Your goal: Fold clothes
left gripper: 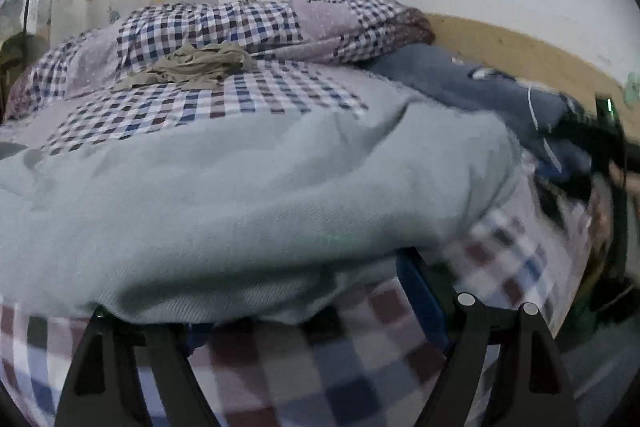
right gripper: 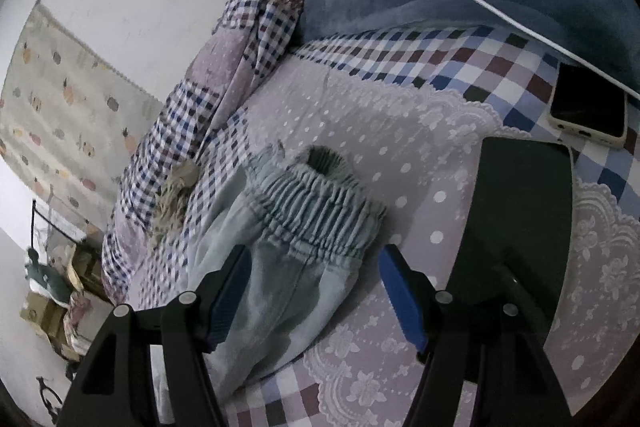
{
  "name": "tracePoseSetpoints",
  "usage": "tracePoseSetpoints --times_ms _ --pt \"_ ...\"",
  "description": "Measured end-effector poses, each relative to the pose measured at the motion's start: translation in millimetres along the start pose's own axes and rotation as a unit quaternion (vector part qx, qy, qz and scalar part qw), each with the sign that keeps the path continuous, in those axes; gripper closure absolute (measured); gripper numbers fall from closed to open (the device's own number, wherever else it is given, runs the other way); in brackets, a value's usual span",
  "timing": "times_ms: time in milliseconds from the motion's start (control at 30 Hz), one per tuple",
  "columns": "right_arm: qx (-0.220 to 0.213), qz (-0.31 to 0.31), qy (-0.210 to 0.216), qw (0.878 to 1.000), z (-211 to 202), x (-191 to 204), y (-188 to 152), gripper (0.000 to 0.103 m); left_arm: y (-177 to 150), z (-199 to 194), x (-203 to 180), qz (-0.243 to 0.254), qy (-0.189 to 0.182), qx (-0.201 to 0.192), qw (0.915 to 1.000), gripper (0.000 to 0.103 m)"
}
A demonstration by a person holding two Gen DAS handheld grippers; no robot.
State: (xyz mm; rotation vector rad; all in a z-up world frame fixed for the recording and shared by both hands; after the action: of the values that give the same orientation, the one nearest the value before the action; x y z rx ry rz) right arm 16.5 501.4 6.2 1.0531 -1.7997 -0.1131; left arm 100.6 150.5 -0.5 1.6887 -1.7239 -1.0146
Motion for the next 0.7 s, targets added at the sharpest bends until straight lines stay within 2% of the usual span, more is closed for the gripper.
tracePoseSetpoints --times_ms 100,167,200,233,267,400,500,567,667,700 --pt "-0.020 0.044 0.011 0.999 -7 -15 9 0.032 19 -18 -2 -0.032 -0.056 -0.030 0.9975 0.029" --pt "-0.019 0.074 0.022 0.997 -5 -22 9 0.032 13 -13 -1 -0.026 -0.075 -0.017 0.9967 0.029" --pt "-0.016 0.088 0.029 0.996 -3 -25 9 0.032 0 -3 1 -0.019 -0.076 0.010 0.9969 0.030" --pt "-0.009 0.093 0.035 0.995 2 -24 7 0.032 -16 8 4 -0.012 -0.074 0.046 0.9961 0.036" --pt "-0.002 0.097 0.040 0.995 6 -22 5 0.032 -26 12 3 -0.003 -0.075 0.059 0.9954 0.038" --pt "0.017 0.069 0.044 0.996 19 -4 -2 0.032 -34 10 -3 0.018 -0.078 0.053 0.9954 0.037" --pt "0.024 0.068 0.045 0.996 26 0 -6 0.032 -28 17 -3 0.016 -0.076 0.053 0.9956 0.028" --pt "0.023 0.076 0.043 0.996 28 -3 -6 0.032 -25 22 -3 0.014 -0.075 0.052 0.9957 0.029" --pt "0.021 0.082 0.047 0.995 29 -5 -6 0.032 -17 20 -6 -0.019 -0.086 0.047 0.9949 0.036" --pt "0.021 0.083 0.049 0.995 29 -5 -5 0.032 -19 18 -11 -0.005 -0.084 0.046 0.9954 0.042"
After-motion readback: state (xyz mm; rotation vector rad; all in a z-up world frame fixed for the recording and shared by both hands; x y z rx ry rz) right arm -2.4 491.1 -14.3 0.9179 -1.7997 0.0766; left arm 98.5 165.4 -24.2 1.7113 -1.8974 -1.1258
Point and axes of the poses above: each gripper's, at about its wrist camera, not at the fingertips, and z roughly the way its jaws point, x to its left, y to its top, the point moved 9 cm from there along z, roughly the way its jaws point, and after that the axes turned 6 degrees about y, right-handed, at the moved point
